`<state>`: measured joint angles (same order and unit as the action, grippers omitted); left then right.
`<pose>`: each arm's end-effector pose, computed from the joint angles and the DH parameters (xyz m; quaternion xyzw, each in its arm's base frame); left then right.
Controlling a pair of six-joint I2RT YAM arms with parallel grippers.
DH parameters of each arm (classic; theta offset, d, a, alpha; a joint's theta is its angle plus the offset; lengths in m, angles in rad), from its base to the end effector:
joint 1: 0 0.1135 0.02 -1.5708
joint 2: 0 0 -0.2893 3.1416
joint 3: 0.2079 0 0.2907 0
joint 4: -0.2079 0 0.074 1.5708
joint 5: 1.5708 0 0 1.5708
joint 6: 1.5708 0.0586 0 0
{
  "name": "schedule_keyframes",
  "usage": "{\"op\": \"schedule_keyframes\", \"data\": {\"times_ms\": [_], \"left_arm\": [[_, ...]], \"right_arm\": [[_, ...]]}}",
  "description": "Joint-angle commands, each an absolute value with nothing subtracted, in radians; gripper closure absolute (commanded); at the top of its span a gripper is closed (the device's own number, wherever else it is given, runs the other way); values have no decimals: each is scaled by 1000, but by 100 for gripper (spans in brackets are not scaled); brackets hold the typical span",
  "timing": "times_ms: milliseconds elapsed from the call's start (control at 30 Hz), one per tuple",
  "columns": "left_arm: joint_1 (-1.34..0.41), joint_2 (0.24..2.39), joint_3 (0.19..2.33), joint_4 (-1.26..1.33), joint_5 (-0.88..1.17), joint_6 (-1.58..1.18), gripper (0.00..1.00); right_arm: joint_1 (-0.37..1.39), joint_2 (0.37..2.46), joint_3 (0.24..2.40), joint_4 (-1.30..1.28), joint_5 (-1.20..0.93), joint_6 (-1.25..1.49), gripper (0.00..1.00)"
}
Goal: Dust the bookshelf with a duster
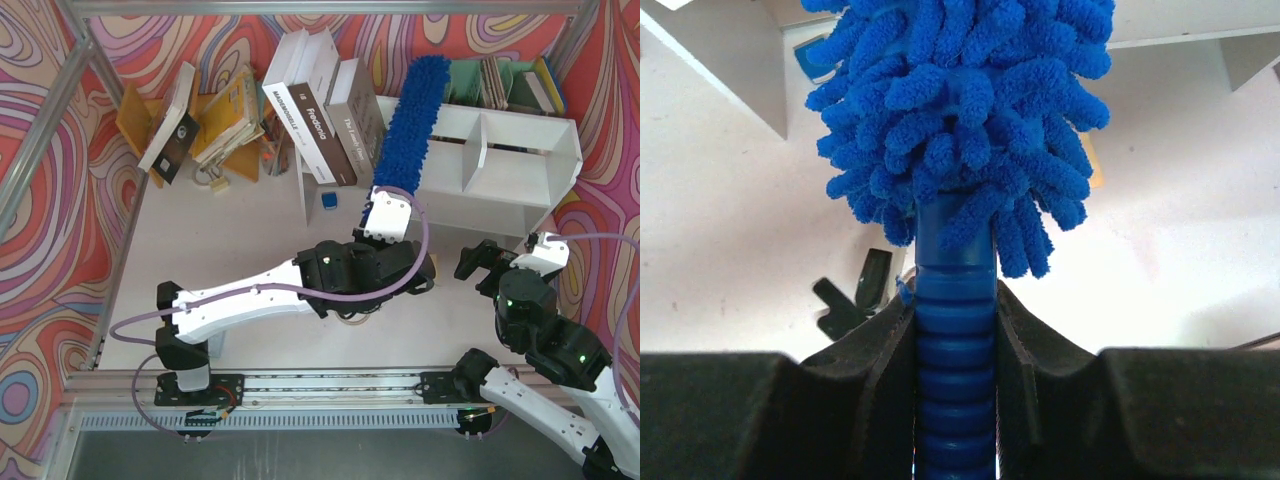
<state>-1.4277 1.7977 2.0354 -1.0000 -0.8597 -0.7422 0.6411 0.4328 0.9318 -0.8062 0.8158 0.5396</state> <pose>0.1051 -0.4179 0.4432 0.1265 0.8422 -0.1373 0.5058 0.0954 0.0180 0.3891 0.1964 0.7517 0.0359 0.6286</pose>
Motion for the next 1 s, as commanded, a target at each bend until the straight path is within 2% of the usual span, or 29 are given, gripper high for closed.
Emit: {"op": "schedule_keyframes", "data": {"times_ms": [0,300,567,967], "left_arm": [[-1407,1790,2112,-1146,-885,-760,100],[-1385,1826,2167,-1214,-814,-743,100],[-1386,1938,2357,-1221,-701,-649,100],[-1454,1934,2424,-1070,-546,-359,100]], "right_arm": [[639,426,925,-816,844,538,1],[640,426,925,-816,844,538,1],[639,423,927,-822,850,545,1],[640,407,930,-837,871,562,1]]}}
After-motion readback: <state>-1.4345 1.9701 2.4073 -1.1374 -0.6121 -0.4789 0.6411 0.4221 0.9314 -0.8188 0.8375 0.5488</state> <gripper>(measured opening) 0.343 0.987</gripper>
